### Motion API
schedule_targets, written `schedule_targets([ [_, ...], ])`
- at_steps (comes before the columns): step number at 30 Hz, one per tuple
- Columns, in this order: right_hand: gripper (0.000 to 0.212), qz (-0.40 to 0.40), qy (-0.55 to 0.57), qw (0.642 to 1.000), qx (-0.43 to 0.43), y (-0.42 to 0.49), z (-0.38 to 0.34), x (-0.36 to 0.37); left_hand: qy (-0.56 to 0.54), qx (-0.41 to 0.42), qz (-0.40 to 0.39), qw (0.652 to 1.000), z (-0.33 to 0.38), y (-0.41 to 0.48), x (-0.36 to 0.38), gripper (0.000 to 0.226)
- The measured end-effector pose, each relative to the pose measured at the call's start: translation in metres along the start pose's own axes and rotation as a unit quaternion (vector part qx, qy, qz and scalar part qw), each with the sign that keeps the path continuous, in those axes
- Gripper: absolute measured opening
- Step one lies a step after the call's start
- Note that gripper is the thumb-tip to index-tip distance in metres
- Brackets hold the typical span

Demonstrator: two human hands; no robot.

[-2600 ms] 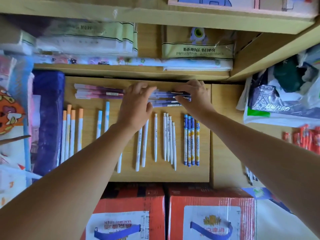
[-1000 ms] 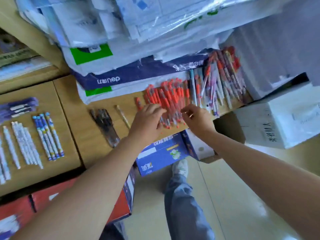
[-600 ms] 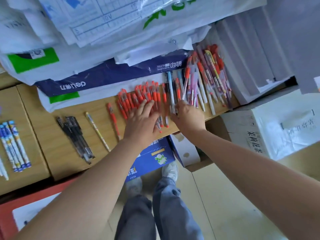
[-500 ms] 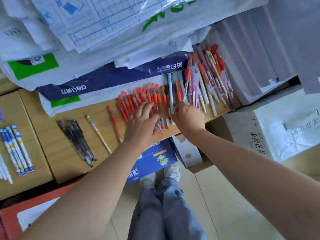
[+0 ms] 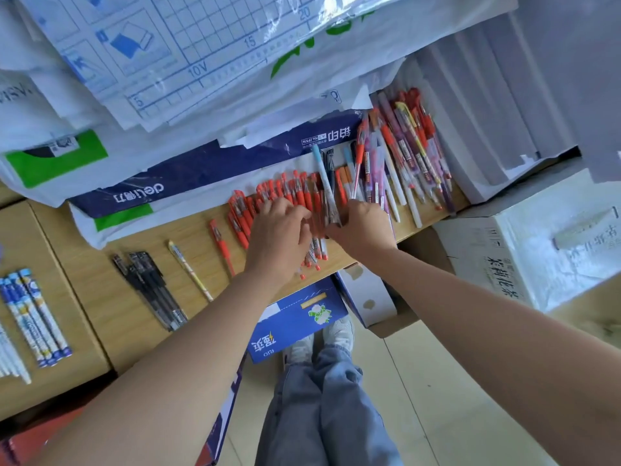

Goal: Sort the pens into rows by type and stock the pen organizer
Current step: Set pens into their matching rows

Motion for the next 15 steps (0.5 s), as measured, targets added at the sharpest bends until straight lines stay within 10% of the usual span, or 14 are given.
schedule_targets([
  [8, 0.015, -0.065, 0.05, 0.984, -0.159, -0.015, -0.021, -0.006, -0.329, -0.174, -0.035, 0.927, -0.002, 0.024, 0.011, 0.035],
  [15, 0.041, 0.094, -0.051, 0.994, 0.003, 0.022, 0.022, -0.035, -0.32, -0.174, -0.032, 0.931, -0.016, 0.029, 0.018, 0.038],
])
Point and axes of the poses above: each hand's wrist, its own y-axis towards the middle knuckle, its own x-axis out of the palm, z = x × y, the point moved 10 cm from there along y, towards the middle knuckle, and after that the axes turned 1 degree about -z, right-handed, at the moved point
